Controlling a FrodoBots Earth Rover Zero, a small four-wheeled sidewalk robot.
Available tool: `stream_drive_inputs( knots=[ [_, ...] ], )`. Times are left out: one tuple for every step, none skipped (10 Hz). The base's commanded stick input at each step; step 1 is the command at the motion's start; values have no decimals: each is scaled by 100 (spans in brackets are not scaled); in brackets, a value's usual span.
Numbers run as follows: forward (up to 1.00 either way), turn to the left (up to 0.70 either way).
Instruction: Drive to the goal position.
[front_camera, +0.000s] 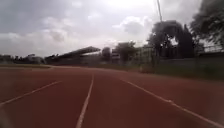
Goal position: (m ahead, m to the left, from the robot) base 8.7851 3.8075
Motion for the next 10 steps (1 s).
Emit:
stream_drive_inputs(
  knots=[
    [45, 0],
    [45, 0],
    [45, 0],
    [45, 0],
    [45, 0],
    [45, 0],
    [45, 0],
    [45, 0],
    [45, 0],
    [45, 0]
  ],
)
